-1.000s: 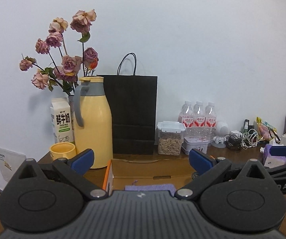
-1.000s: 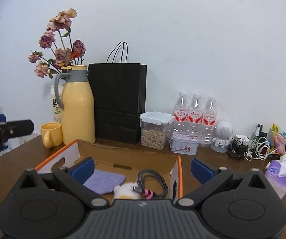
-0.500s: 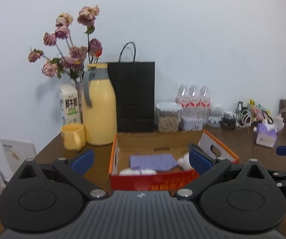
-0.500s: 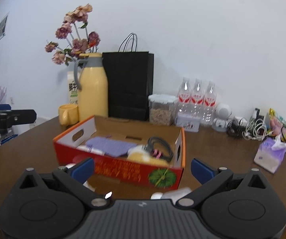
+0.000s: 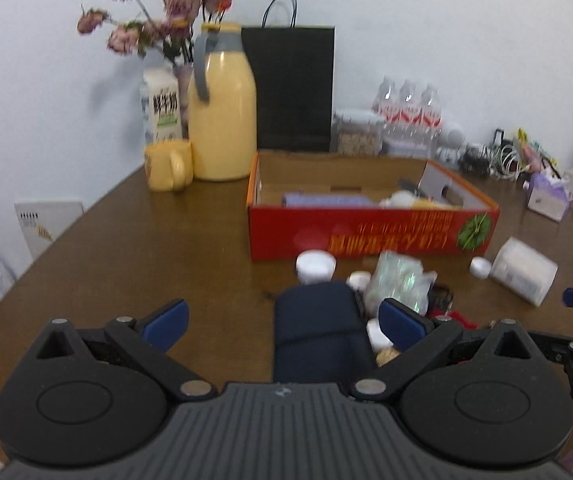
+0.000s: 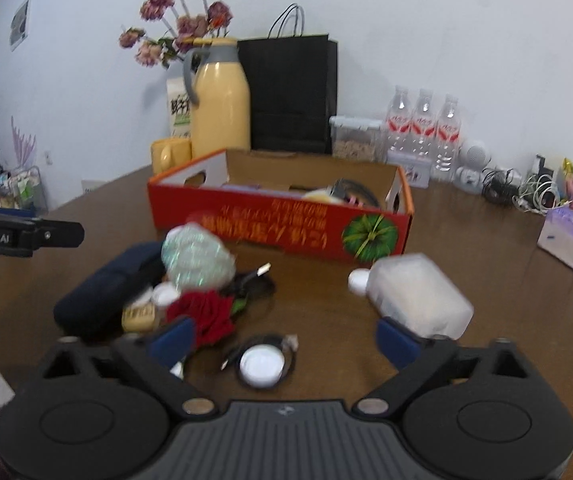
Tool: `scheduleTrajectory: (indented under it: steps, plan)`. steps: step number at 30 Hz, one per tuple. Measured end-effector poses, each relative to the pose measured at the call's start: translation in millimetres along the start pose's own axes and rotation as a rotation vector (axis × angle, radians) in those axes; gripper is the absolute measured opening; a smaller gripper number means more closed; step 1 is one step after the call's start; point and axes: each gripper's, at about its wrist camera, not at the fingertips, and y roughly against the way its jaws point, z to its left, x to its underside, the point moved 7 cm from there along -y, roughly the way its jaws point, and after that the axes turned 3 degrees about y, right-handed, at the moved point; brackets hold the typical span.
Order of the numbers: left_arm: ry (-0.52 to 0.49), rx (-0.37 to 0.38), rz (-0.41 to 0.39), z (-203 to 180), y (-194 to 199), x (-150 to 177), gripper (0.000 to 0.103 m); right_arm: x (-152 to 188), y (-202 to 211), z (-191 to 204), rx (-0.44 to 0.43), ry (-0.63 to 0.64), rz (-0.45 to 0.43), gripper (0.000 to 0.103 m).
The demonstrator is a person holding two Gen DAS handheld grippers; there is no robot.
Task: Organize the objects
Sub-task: 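Move both tools back to the table toward the navy case and white cap, then grasp the navy zip case with the left gripper while the right gripper grasps a white cap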
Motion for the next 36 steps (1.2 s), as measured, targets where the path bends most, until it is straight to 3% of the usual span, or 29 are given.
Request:
scheduleTrajectory:
  steps: [3,5,11,25,29,36]
  plan:
    - [0.006,0.007,0.016,3.7,-0.9,8.7,0.103,5.5,-6.1,6.9,-0.024,0.013,0.01,0.053]
    - [0.011,0.012,0.025,4.4,-1.0,11.9,0.103,5.7,-9.2,10.3,-0.036,0.019,0.008,0.044]
    - [0.016,0.015,0.047,5.6,-3.9,18.4,0.103,9.6,-24.7,12.3,-0.044,0.024,0.036,0.028]
    - [0.022,0.021,0.089,2.6,-18.8,24.0,0.103,13.5,-38.7,8.2,-0.054,0.014,0.056,0.028]
    - [0.024,0.018,0.094,3.3,-21.1,23.8,0.103,15.5,-41.5,9.0,-0.071,0.008,0.068,0.01]
    - [0.027,0.015,0.102,2.8,-24.5,25.4,0.103,13.8,-37.4,6.9,-0.071,0.001,0.042,0.008]
